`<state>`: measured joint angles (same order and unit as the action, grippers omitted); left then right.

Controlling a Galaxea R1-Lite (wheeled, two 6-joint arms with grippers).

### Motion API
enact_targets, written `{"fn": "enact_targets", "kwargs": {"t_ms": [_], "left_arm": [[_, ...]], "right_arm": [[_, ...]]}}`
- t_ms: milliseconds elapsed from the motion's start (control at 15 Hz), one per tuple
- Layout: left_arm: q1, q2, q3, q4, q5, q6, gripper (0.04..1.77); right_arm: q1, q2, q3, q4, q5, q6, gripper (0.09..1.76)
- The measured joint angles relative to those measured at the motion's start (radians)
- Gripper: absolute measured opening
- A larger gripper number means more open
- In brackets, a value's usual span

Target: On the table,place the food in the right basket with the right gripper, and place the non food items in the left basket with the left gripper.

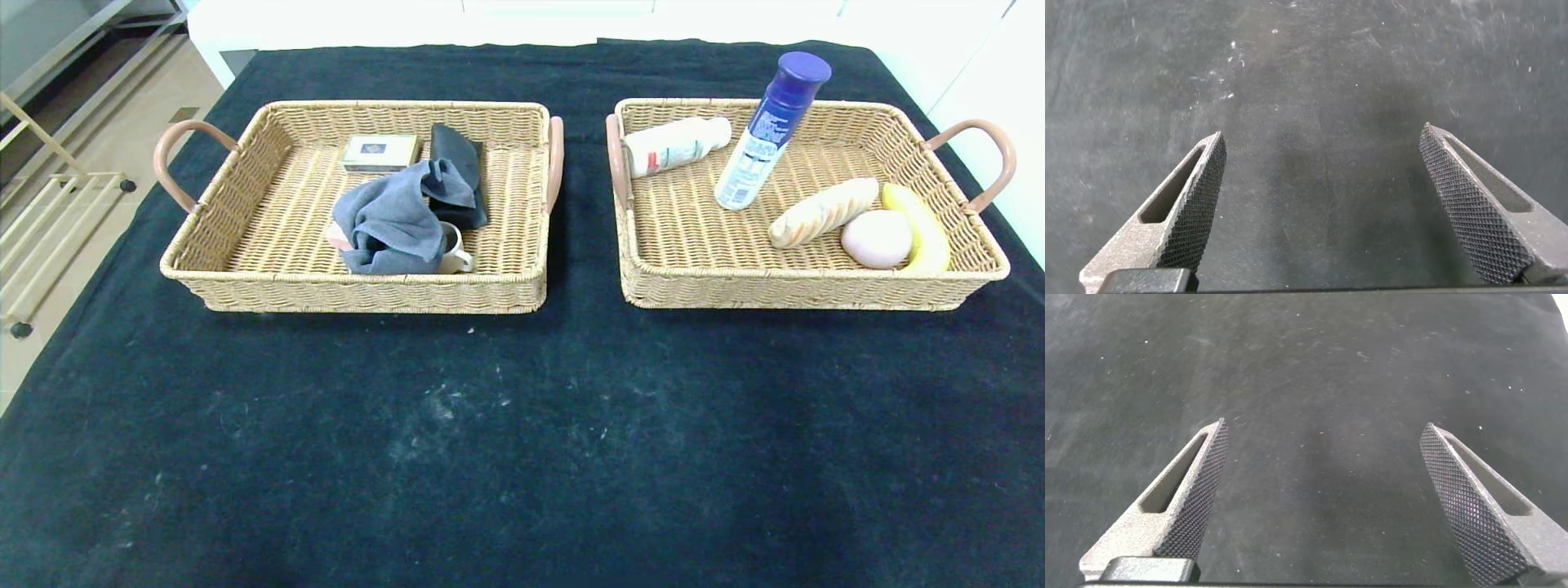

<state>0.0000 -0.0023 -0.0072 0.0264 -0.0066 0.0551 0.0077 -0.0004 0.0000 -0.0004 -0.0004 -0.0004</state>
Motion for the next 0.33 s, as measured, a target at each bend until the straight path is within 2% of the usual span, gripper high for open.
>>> {"fn": "enact_targets", "kwargs": {"t_ms": [133,333], "left_arm": [[0.000,0.000,0.002,-0.006,0.006,-0.052,1.72],[0.001,0.000,0.003,-0.011,0.008,-0.064,1.72]], "right_arm": [[0.000,0.000,0.000,0.000,-0.001,0.005,1.71],[-0.001,0.000,0.000,-0.001,-0.001,0.005,1.71]]}}
